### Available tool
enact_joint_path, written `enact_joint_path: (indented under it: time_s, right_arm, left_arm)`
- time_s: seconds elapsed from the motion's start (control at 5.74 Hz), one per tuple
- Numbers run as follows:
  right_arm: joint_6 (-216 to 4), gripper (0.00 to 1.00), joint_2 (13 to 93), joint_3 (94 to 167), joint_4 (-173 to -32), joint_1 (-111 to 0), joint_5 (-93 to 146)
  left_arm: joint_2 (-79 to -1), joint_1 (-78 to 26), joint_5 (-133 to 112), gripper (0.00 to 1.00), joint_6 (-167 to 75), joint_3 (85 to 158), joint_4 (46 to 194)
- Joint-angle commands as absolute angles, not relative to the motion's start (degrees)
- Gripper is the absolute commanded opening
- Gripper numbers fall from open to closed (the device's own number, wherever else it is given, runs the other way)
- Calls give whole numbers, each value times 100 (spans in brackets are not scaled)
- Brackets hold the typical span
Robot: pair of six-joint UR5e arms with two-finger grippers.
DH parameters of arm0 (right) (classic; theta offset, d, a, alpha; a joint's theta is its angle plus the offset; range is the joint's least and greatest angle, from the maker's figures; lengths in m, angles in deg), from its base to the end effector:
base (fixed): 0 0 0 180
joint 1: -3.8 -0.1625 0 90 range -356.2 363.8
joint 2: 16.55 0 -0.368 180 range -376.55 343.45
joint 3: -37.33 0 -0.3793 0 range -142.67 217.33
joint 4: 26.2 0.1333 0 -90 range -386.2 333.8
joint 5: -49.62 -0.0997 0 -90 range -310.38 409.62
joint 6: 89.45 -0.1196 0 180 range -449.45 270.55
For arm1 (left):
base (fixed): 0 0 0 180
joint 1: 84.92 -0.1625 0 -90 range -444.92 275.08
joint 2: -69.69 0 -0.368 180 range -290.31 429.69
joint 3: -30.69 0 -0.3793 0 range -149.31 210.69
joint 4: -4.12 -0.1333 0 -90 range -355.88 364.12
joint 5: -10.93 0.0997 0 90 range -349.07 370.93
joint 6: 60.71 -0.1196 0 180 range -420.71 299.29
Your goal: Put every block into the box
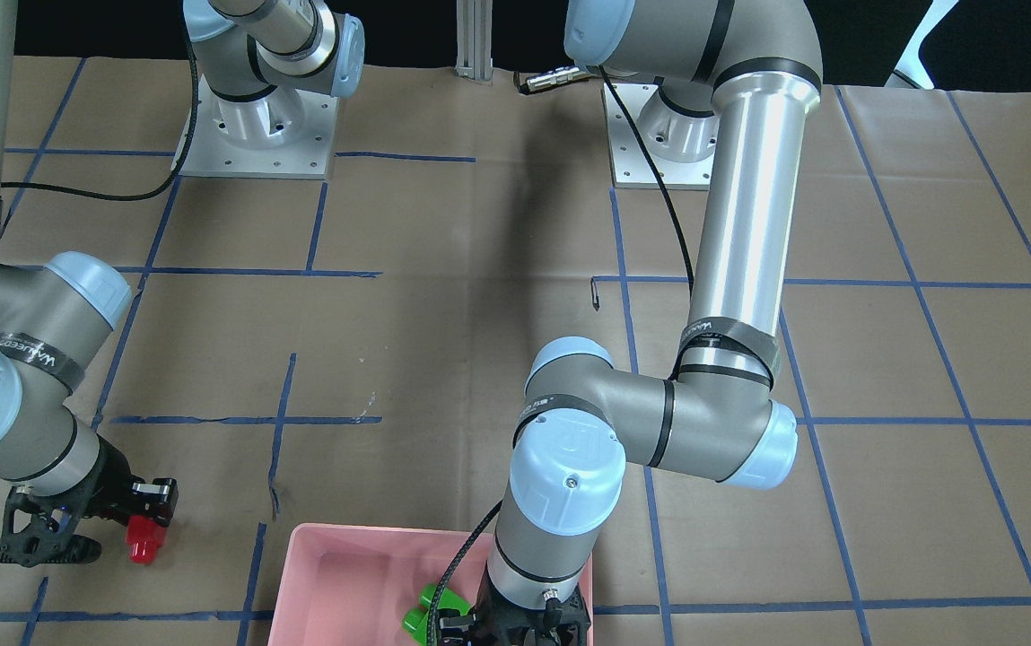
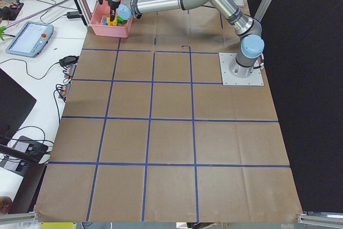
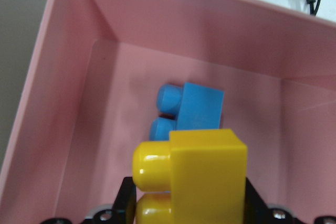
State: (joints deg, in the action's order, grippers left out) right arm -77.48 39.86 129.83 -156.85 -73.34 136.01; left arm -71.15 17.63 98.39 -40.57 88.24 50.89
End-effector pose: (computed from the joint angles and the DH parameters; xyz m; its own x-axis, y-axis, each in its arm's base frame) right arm -0.0005 -0.6348 0.1346 -0.9989 0.0110 -0.0449 0.0150 0.9958 -0.0908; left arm -0.3061 -0.7370 0.2087 -0.9796 -0.0841 0.1824 -0.1492 0.9126 -0.3806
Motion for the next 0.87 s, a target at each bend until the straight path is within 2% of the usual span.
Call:
enact_joint_path:
  time_s: [0.0, 0.17, 0.7]
  right_arm:
    - [-7758, 14, 4031, 12979, -15610, -7328, 13619]
    - [-7810, 11, 4301, 12788, -15401, -7336, 13619]
    - [-8064, 11, 4786, 11517, -12974, -7485, 13558]
  left_arm:
    - [-6579, 1712, 9873, 99, -4172, 8704, 5968]
    - [-5835, 1190, 9864, 99, -4791, 8624, 7237]
    - [-4838, 132, 10012, 99, -6499, 8999, 8670]
